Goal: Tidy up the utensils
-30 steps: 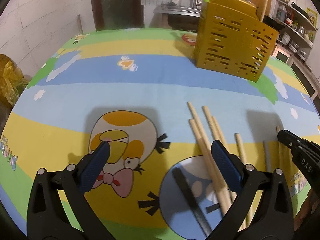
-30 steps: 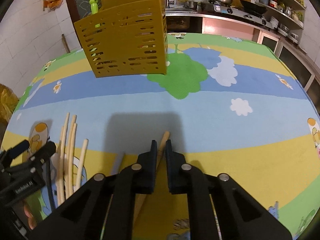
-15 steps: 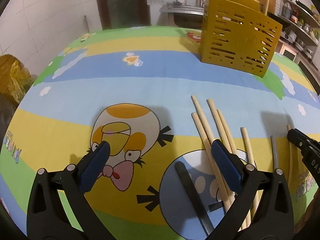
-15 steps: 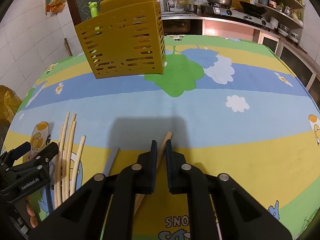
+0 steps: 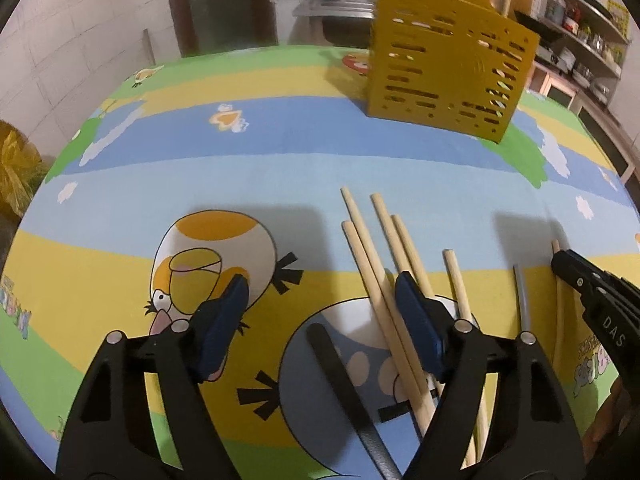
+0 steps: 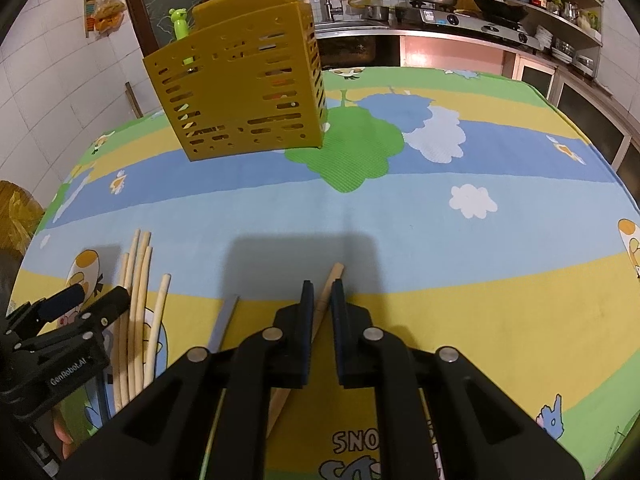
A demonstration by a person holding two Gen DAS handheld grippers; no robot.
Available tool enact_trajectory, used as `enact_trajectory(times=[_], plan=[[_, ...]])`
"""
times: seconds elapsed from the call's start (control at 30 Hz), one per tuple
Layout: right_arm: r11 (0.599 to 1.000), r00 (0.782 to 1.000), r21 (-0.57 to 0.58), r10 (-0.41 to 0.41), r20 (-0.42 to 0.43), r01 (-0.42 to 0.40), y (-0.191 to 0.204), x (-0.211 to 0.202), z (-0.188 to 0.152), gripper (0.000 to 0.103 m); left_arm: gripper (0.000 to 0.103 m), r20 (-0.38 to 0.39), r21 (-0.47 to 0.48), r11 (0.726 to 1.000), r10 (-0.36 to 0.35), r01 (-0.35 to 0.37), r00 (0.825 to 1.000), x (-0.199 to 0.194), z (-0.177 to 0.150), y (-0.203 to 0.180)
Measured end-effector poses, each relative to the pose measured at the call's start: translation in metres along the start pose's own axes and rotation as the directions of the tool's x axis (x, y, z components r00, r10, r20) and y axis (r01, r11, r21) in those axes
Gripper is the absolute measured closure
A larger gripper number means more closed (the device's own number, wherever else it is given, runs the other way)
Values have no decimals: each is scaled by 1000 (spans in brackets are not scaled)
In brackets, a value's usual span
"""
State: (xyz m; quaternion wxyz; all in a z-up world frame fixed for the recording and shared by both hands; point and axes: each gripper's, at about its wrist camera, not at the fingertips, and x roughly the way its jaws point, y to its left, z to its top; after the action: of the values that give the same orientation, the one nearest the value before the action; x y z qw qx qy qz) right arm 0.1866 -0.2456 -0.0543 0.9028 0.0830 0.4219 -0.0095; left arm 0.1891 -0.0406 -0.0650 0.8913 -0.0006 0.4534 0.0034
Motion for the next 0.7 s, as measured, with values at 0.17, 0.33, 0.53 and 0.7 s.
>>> enact_trajectory(times=[0.17,0.33,0.53,0.7], plan=[[1000,1000,-8,-12,4,12,1,-1,-1,93,28,3,-52,998,-19,19,1000,-2,-2,13],[999,999,-18,-37,8,37,1,-3,-1,93,28,-2,-50,999,-21,21,1000,3,1,21],[998,998,-2,-66,-3,66,-2,-7,3,59,43,-31,1,1000,-31,31,999,9,12,15],[991,991,9,-134,-23,135,-2,-7,0,54,50,-53,59,998,8,-5,999,12,15,3]])
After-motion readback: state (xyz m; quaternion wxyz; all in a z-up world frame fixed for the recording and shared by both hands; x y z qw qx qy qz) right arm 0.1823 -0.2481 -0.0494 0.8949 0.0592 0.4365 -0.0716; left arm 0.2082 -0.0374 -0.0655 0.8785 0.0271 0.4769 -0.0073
